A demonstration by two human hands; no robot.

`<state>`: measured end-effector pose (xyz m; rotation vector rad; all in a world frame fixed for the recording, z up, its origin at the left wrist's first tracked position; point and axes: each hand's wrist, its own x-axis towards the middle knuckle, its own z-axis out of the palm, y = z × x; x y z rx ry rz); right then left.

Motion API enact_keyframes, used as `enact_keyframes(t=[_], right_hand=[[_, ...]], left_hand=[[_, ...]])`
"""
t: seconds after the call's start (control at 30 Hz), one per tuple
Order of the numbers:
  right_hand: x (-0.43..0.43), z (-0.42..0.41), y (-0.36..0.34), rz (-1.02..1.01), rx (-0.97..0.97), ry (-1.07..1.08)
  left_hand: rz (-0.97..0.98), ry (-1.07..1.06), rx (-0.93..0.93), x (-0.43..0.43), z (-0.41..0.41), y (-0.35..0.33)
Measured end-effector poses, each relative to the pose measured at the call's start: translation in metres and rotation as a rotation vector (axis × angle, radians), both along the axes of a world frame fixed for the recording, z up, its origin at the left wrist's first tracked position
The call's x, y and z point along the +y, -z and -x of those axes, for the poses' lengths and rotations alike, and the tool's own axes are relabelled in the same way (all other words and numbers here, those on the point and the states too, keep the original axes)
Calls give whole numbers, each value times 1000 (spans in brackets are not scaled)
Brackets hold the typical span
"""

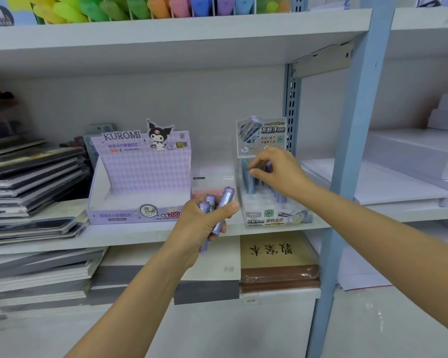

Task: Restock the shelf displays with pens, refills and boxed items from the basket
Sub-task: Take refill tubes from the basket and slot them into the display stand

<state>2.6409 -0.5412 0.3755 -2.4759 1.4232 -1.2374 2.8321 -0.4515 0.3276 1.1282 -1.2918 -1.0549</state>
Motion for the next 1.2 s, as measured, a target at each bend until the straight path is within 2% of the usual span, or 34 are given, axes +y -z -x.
enact_keyframes(t=[0.13,0.23,0.33,0.43,0.57,0.63,0.73,0.8,0.87,1.03,1.2], right_hand=[[5,0,0,1,62,17],[20,3,-6,45,-99,-45],[45,2,-9,-157,-287,-257],[63,1,-6,-390,-335,-387],[67,10,-4,-501,-471,-442],[66,20,-7,-481,-562,-413],[64,38,-15,-314,-650,-326],[64,51,-19,-158,-600,-245],[63,60,-20,-52,-469,-159],[66,65,-6,46,-256,-124],[68,63,-5,67,-85,-175]], left_hand=[[7,-14,-21,1,2,-1],[39,-4,-33,3,7,-2],[76,17,-34,4,14,-5],[103,80,-25,7,24,-9],[82,122,11,12,35,-13],[44,155,86,12,37,-16],[-26,182,225,12,38,-21],[-49,183,257,12,37,-21],[-48,187,246,12,38,-19],[-13,245,243,13,43,-14],[20,211,145,15,44,-13]])
